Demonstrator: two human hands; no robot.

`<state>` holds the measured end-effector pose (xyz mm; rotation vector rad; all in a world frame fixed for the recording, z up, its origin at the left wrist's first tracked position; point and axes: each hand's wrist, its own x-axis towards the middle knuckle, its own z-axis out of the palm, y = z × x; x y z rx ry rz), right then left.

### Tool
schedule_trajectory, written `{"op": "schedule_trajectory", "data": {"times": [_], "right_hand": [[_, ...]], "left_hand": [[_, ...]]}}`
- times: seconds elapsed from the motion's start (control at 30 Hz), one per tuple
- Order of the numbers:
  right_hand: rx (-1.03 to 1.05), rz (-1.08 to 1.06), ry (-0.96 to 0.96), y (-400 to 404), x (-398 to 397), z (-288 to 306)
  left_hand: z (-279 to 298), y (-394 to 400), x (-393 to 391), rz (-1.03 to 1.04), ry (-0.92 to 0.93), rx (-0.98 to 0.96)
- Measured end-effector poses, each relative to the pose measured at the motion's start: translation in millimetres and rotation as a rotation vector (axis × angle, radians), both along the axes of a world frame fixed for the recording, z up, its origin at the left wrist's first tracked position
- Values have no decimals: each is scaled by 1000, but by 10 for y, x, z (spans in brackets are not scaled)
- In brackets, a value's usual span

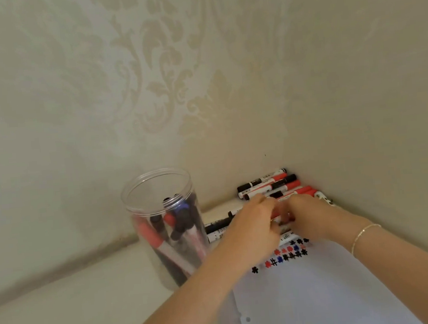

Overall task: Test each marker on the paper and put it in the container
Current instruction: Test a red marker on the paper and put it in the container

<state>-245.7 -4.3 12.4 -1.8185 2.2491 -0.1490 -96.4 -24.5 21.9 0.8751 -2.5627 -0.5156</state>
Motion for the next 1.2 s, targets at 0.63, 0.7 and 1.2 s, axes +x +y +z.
{"op": "schedule_trajectory", "data": {"times": [0.63, 0.7, 1.2], "right_hand": [[-328, 143, 213, 105, -221, -70], [-527, 12, 13, 115, -234, 14], [-237, -113, -1342, 112, 136, 159]], "left_hand": [[-305, -280, 57, 69, 302, -375], [-280, -244, 52, 183, 559, -220], [-264, -135, 31, -46, 308, 329]]}}
